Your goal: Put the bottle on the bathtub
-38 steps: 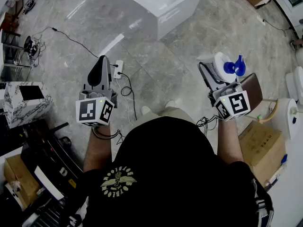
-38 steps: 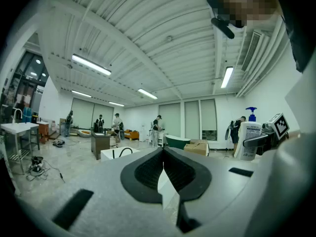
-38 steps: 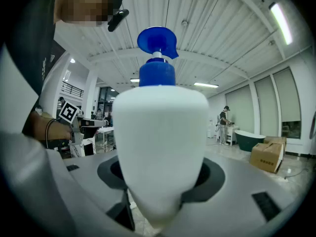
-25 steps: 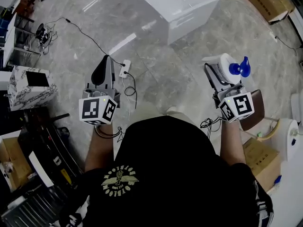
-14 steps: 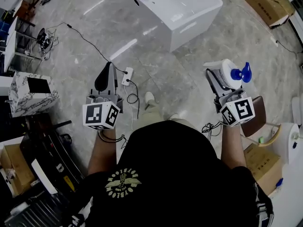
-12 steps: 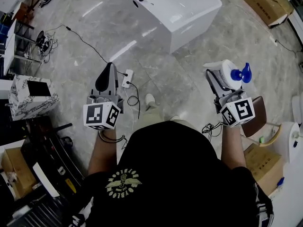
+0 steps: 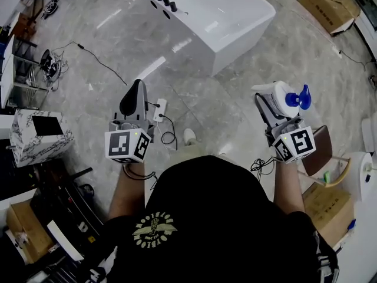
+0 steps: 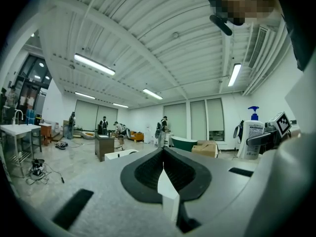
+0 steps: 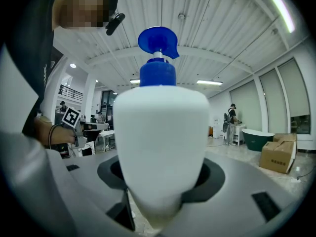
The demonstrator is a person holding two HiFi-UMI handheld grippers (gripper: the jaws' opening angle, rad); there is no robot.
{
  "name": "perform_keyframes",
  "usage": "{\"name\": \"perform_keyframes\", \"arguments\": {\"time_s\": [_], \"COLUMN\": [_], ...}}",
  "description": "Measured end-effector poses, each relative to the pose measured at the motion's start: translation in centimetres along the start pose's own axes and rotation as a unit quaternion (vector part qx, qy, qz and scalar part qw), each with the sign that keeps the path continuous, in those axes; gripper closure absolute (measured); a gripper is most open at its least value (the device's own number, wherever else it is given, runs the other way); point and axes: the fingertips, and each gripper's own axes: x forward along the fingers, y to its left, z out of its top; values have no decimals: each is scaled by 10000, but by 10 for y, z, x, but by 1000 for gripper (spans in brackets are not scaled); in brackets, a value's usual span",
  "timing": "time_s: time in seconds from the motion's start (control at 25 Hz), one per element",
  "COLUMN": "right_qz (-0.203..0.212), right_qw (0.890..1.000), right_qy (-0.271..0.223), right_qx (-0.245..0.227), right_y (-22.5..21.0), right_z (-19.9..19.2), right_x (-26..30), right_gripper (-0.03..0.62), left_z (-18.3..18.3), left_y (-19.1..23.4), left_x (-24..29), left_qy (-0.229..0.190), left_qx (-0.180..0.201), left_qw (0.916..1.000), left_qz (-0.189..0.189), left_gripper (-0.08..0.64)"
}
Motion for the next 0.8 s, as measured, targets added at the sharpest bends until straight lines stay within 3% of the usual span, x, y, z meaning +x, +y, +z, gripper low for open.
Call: {"name": "perform_keyframes", "arguments": {"time_s": [0.8], "right_qz": [-234], "right_qw": [9996], "right_qy": [-47], "right_qx": [-127], "right_y": [20], "right_z": [36], "right_x": [97], "right_gripper": [330], "left_z": [0], "left_y": [82], "left_x": [78], "left_qy": [-62], "left_qx": [-254], "left_qw": [9975], "left_qz": [-657], "left_gripper": [552]}}
